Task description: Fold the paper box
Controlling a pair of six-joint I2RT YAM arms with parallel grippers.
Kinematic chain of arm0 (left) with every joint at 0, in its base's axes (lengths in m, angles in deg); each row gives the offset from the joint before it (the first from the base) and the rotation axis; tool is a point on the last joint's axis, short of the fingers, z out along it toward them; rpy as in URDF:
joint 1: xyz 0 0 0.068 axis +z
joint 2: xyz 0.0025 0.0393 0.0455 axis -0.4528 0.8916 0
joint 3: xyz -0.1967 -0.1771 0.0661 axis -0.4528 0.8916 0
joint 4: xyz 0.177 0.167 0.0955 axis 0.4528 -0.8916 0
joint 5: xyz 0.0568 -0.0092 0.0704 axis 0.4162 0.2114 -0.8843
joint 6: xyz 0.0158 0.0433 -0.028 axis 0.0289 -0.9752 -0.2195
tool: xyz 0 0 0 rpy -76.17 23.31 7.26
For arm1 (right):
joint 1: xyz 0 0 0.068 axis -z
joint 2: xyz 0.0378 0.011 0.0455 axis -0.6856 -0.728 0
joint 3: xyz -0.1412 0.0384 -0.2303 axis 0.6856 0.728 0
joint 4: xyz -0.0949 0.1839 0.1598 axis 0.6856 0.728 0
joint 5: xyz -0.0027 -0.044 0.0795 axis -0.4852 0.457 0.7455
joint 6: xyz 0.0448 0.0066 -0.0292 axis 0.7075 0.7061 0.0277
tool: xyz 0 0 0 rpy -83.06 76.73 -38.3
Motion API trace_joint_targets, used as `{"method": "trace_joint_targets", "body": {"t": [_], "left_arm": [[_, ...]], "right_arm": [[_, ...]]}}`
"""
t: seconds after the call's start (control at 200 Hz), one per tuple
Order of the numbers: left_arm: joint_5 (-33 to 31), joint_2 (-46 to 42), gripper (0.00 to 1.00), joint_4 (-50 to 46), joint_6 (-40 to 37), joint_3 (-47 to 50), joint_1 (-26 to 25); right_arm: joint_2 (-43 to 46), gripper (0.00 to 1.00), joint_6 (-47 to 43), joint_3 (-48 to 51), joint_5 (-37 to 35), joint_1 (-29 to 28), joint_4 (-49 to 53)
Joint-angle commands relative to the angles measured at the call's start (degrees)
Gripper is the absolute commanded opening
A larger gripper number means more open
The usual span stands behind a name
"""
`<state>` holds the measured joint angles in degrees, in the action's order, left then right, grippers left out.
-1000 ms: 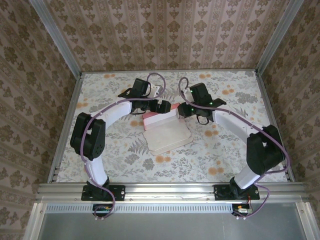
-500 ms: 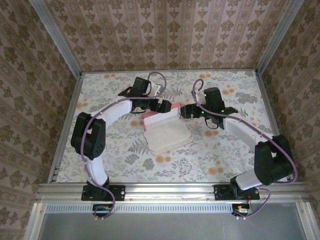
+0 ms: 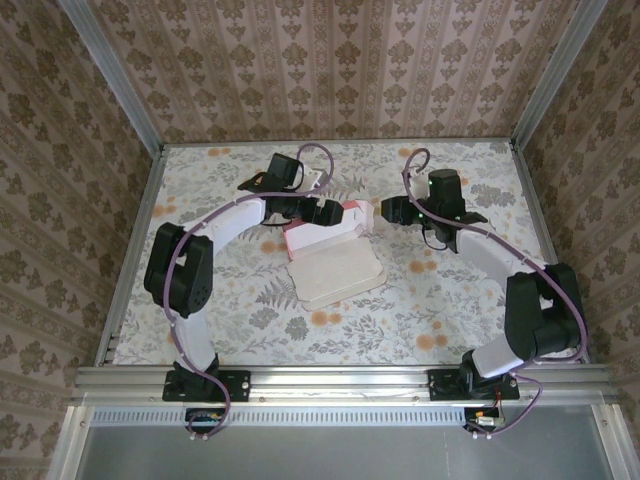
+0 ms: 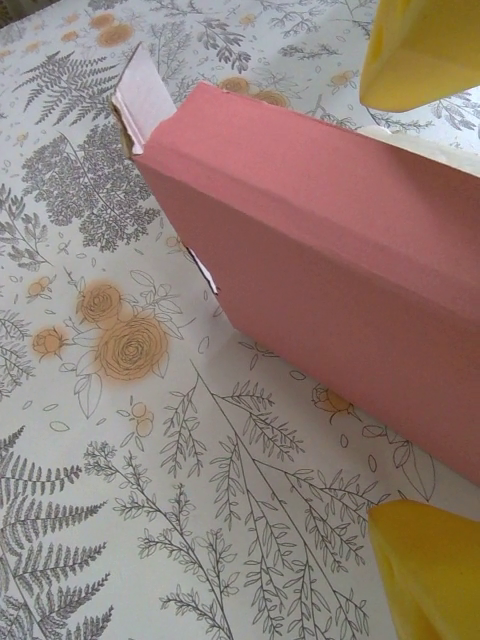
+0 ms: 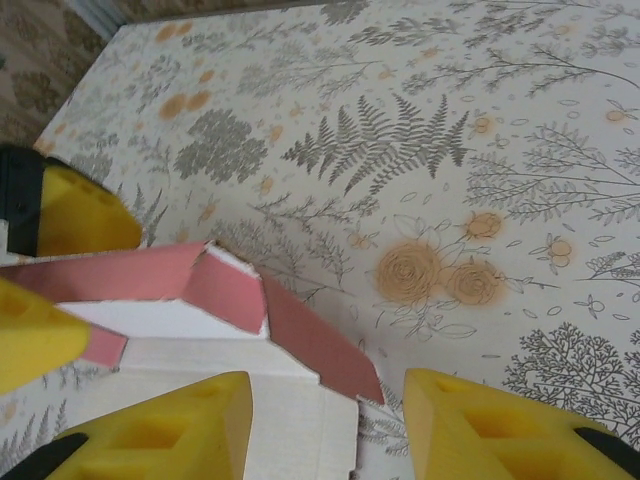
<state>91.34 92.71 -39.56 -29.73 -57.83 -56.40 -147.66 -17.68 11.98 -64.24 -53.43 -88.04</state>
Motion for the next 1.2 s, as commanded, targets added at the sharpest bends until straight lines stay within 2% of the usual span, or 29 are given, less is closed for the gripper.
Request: {"method": "trace_joint_targets", "body": {"t": [0.0,0.18,0.5,0.875,1.01,1.195], "left_arm": [[0.3,0.29,1.0,-1.8,-1.6,-2.71,0.63],[0.19,-0.73,1.0,-2.54,-1.79,-3.22,0.73],[0.05,-1.36,1.0,-2.97,-0.97,-3.38,1.57],[-3.91,-2.38,1.0,-3.55,-0.82,-2.44,1.54],[-7.24,-2.23,1.0,-4.79,-0.46,-2.58,1.45],[-7.78,-2.01,1.0,-4.73,0.15,-2.61,1.44]], "right_arm": [[-2.02,0.44,1.49,-2.35,3.98,0.53,-1.18],[-2.96,0.4,-1.77,-5.43,0.76,-2.12,4.26],[-5.29,0.4,-4.46,-10.11,-0.96,-4.62,9.64],[-10.44,0.39,-7.26,-15.0,-5.14,-6.86,14.9],[-10.84,0.34,-7.8,-15.31,-5.4,-7.42,15.42],[-10.67,0.22,-8.89,-16.24,-6.55,-8.5,17.07]]}}
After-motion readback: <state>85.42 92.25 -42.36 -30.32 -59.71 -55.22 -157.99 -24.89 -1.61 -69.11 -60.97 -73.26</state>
